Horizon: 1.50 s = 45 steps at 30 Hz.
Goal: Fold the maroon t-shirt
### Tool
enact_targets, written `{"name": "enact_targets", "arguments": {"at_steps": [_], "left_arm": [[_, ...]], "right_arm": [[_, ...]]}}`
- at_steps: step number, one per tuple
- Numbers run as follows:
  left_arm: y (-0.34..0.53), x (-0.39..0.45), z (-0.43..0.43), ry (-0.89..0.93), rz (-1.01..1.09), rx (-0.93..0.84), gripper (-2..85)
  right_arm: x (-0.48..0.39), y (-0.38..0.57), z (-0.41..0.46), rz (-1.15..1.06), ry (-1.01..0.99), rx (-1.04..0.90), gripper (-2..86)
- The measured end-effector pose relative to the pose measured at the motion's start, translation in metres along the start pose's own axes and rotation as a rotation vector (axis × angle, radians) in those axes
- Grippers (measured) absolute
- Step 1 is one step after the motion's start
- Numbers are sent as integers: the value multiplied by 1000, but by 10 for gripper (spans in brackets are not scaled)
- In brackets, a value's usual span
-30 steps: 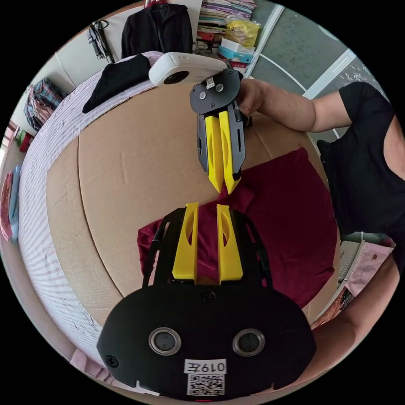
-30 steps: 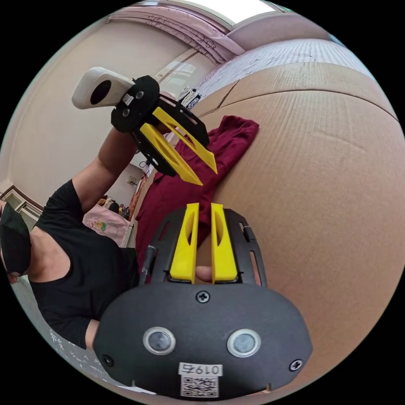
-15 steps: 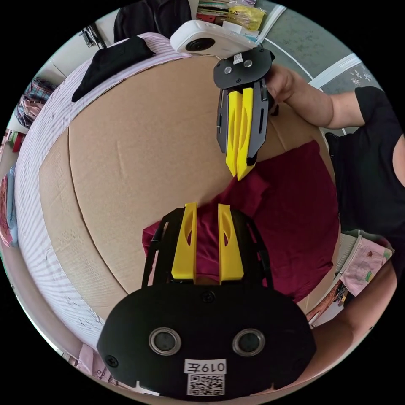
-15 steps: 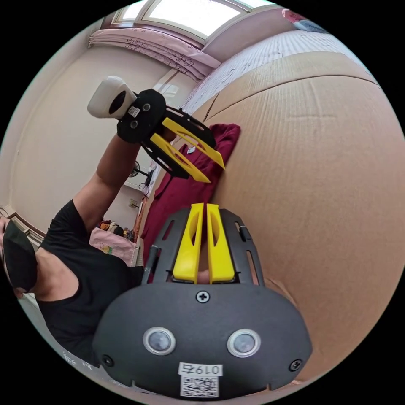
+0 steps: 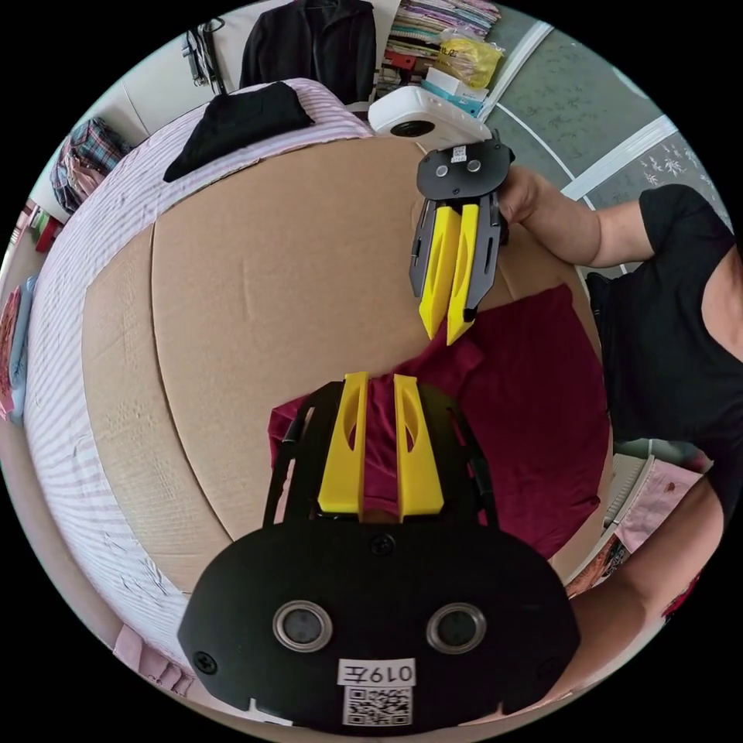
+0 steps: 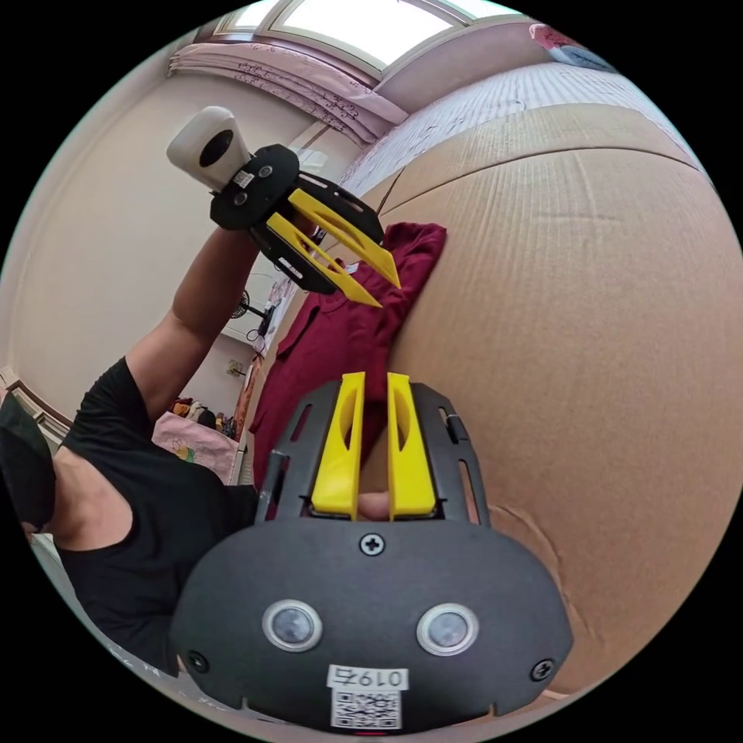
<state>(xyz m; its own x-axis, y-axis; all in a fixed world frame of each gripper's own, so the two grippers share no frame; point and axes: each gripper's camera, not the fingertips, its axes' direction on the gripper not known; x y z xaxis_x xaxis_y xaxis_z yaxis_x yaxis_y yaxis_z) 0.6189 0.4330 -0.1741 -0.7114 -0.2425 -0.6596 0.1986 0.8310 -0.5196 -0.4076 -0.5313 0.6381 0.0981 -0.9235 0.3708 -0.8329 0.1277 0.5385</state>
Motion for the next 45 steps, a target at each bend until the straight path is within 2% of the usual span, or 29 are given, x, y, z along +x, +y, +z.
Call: {"name": "enact_targets", "arguments": {"at_steps": [6, 13, 16, 19, 21, 24, 29, 33, 40, 45], "left_arm": [[7, 15, 16, -35, -66, -52, 12], [31, 45, 10, -27, -112, 23, 10], [51, 60, -5, -36, -166, 109, 11], [80, 91, -26, -39, -220, 277, 16], [95, 140, -31, -84, -229, 420, 25], [97, 211, -14, -164, -264, 518, 45], [84, 291, 22, -440, -445, 442, 54], [92, 324, 29, -488, -593, 463, 59], [105, 348, 50, -469, -648, 375, 56], [116, 368, 58, -453, -654, 362, 47]], "right_arm": [[-2, -7, -1, 10, 24, -11, 10], [-7, -17, -2, 12, 37, 0, 29], [-15, -23, -5, -18, 63, 1, 59], [-23, -27, -21, -49, 103, 64, 63], [-24, -33, -36, -61, 110, 133, 59], [-14, -62, -47, -45, 99, 175, 55], [19, -136, -26, 47, 131, 86, 38], [29, -170, -11, 47, 88, 56, 43], [20, -203, 15, -30, 149, -6, 58], [12, -212, 21, -42, 169, -27, 29]]}}
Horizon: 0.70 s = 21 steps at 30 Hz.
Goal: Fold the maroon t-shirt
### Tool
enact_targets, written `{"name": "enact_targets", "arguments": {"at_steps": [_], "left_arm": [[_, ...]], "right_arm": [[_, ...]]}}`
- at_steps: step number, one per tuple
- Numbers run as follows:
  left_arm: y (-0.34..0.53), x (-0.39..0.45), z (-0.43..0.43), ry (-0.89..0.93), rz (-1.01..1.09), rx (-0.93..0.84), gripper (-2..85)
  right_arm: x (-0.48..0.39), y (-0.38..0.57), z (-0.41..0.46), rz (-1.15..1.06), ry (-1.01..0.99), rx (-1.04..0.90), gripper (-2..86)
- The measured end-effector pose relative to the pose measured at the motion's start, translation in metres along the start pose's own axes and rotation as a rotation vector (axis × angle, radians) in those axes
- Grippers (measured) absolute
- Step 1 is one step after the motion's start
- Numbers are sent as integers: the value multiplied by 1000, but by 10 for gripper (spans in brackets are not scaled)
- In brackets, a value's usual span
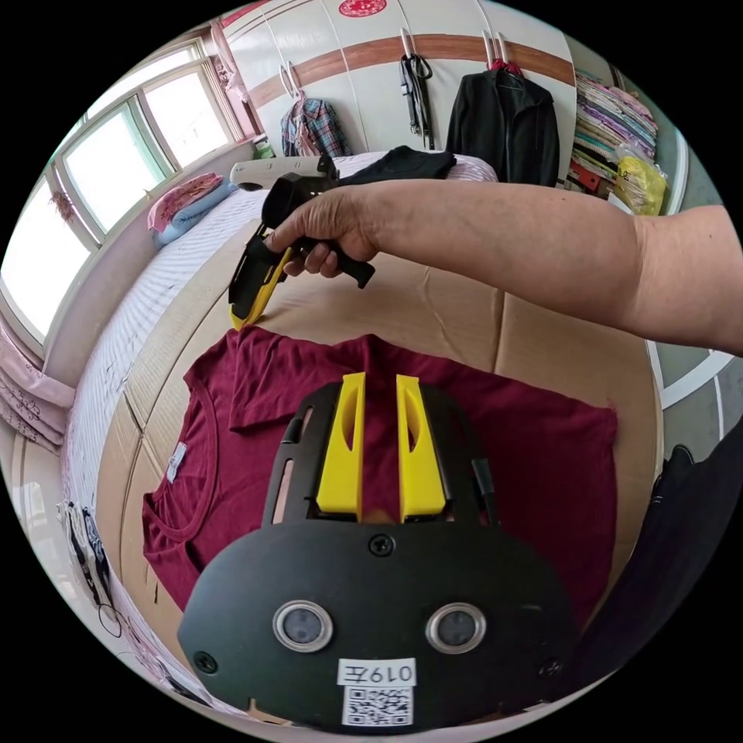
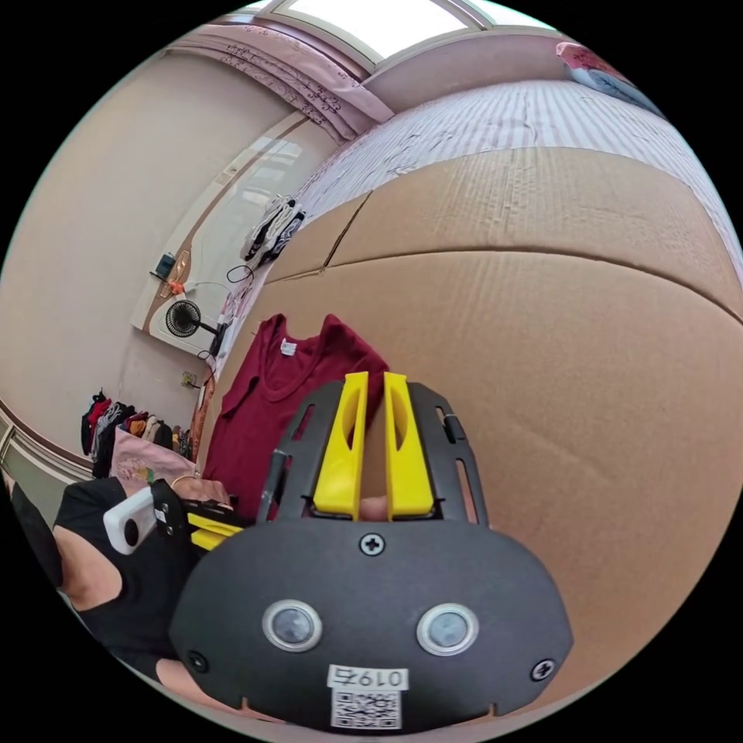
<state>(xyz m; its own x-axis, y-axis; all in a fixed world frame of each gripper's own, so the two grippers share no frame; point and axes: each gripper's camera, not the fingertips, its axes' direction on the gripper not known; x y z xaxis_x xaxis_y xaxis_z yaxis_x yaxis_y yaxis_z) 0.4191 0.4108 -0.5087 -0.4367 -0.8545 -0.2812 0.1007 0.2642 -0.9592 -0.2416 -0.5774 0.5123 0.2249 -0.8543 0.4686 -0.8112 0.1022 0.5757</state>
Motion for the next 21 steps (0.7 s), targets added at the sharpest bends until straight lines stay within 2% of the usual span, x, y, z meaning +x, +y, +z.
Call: {"name": "enact_targets", "arguments": {"at_steps": [7, 14, 21], "left_arm": [[24, 10, -11, -14, 4, -2, 38], [46, 20, -20, -46, 15, -7, 27], [75, 11, -33, -8, -49, 25, 35]], "right_arm": [[-16, 5, -9, -23, 19, 50, -4], [-54, 8, -15, -106, 208, 58, -6], [-71, 22, -10, -110, 211, 48, 12]]}}
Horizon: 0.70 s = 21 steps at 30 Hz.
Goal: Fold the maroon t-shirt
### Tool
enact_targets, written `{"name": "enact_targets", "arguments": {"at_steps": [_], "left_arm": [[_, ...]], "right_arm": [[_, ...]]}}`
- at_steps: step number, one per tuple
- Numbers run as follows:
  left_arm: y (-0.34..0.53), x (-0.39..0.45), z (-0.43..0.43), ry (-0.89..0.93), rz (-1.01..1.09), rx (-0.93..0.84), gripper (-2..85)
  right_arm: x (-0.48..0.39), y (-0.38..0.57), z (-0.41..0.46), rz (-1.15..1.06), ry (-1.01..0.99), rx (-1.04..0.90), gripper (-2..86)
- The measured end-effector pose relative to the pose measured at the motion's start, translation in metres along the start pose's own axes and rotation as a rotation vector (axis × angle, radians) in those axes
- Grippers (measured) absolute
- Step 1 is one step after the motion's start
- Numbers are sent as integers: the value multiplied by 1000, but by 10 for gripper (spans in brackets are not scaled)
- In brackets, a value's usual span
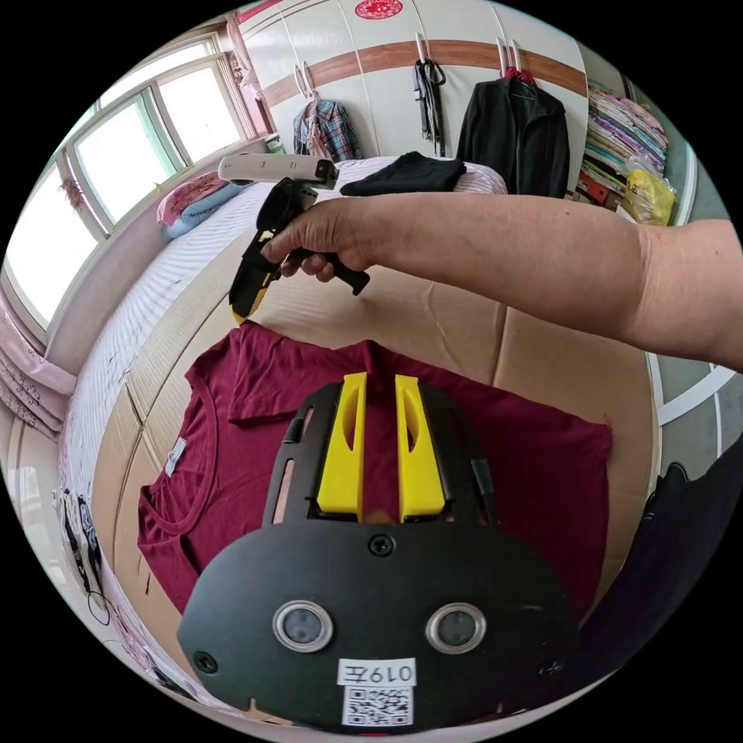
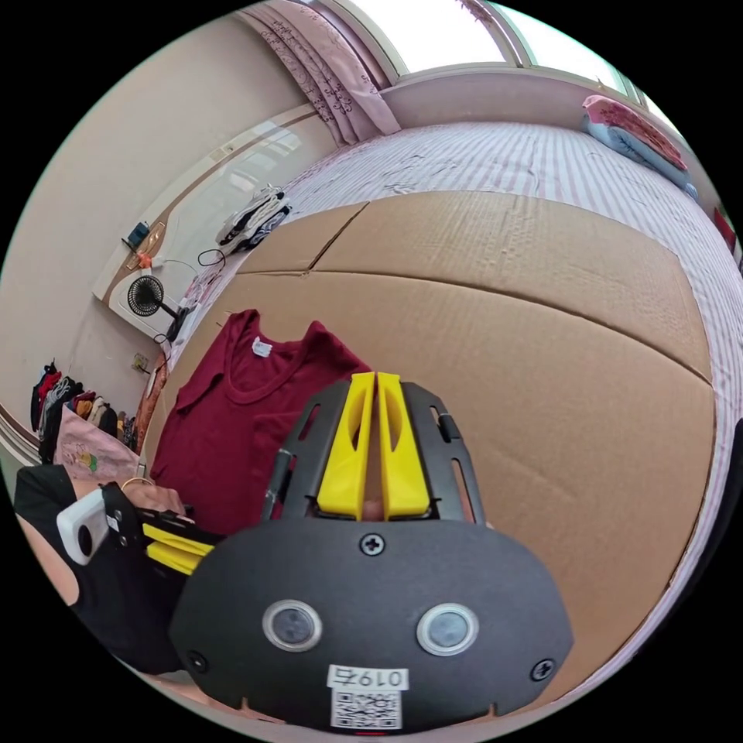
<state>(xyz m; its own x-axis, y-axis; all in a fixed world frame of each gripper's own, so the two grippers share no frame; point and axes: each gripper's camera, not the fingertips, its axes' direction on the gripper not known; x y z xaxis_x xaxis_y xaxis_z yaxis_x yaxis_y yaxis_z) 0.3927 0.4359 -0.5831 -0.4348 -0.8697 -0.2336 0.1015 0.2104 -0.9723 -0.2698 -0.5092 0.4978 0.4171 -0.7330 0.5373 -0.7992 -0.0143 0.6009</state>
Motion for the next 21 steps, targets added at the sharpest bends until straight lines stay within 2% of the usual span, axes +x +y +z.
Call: {"name": "enact_targets", "arguments": {"at_steps": [3, 7, 11, 15, 21], "left_arm": [[13, -6, -8, 3, -18, 10, 38], [35, -24, -22, 3, -83, 41, 42], [62, -67, -36, -106, -266, 50, 49], [85, -111, -31, -57, -449, 8, 63], [109, -131, -22, -12, -543, -28, 57]], "right_arm": [[-6, 11, -12, 8, -20, 14, 50], [-14, 43, -50, 40, -45, 82, 59], [-44, 99, -82, 12, -106, 76, 50], [-71, 152, -85, 5, -127, 3, 53], [-94, 211, -85, 60, -258, -2, 62]]}}
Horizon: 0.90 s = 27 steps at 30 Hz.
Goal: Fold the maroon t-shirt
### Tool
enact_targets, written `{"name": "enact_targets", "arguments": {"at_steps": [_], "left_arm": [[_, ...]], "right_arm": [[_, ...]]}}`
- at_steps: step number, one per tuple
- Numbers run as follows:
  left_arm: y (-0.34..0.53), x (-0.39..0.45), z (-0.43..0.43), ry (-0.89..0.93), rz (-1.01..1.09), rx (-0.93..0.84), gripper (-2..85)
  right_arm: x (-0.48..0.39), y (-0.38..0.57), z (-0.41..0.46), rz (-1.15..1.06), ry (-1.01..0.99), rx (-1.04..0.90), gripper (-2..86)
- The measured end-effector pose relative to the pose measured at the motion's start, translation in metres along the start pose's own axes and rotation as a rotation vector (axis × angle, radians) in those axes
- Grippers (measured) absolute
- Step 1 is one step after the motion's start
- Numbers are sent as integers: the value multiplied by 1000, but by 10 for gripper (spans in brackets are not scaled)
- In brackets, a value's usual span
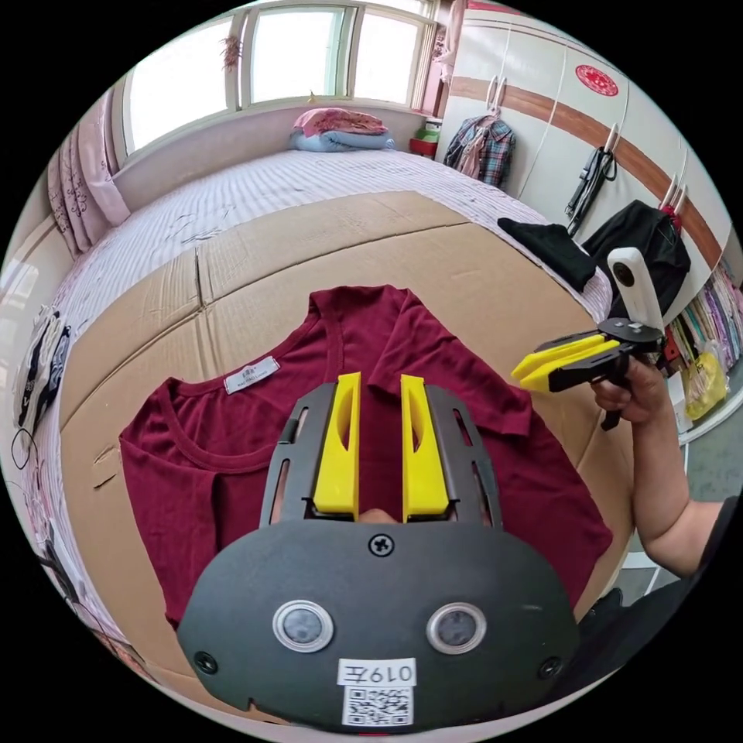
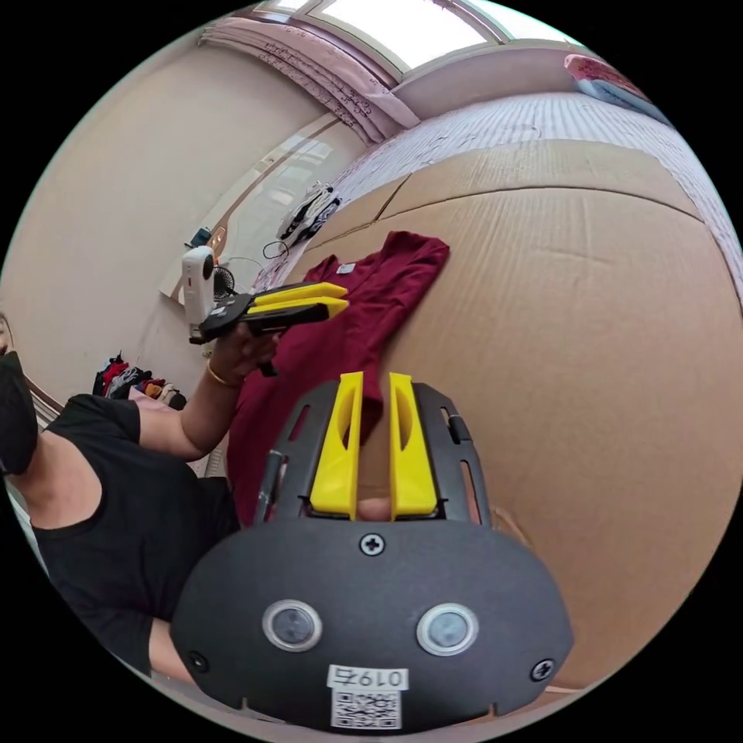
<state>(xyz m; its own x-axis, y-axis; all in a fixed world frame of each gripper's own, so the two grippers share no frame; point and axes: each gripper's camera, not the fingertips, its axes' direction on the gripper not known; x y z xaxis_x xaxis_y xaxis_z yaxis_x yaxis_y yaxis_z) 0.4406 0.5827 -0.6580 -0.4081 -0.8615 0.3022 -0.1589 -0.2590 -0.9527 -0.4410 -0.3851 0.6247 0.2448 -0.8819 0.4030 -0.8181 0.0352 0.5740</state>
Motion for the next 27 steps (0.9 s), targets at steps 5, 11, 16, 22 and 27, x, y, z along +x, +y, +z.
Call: {"name": "enact_targets", "arguments": {"at_steps": [5, 11, 16, 22, 27], "left_arm": [[15, -9, 0, -21, 3, -18, 27], [35, -22, -12, -36, 13, -23, 17], [54, -23, -22, -91, 47, -28, 14], [84, -35, -48, -77, 15, 8, 10], [111, -39, -63, -89, 38, 18, 9]], "right_arm": [[-30, 31, 5, -11, -15, -19, 49], [-67, 71, -3, -11, 30, -14, 16], [-96, 103, -2, 10, 24, -19, 33], [-158, 151, -10, -6, 73, 35, 74], [-205, 188, 4, -9, 197, -19, 79]]}}
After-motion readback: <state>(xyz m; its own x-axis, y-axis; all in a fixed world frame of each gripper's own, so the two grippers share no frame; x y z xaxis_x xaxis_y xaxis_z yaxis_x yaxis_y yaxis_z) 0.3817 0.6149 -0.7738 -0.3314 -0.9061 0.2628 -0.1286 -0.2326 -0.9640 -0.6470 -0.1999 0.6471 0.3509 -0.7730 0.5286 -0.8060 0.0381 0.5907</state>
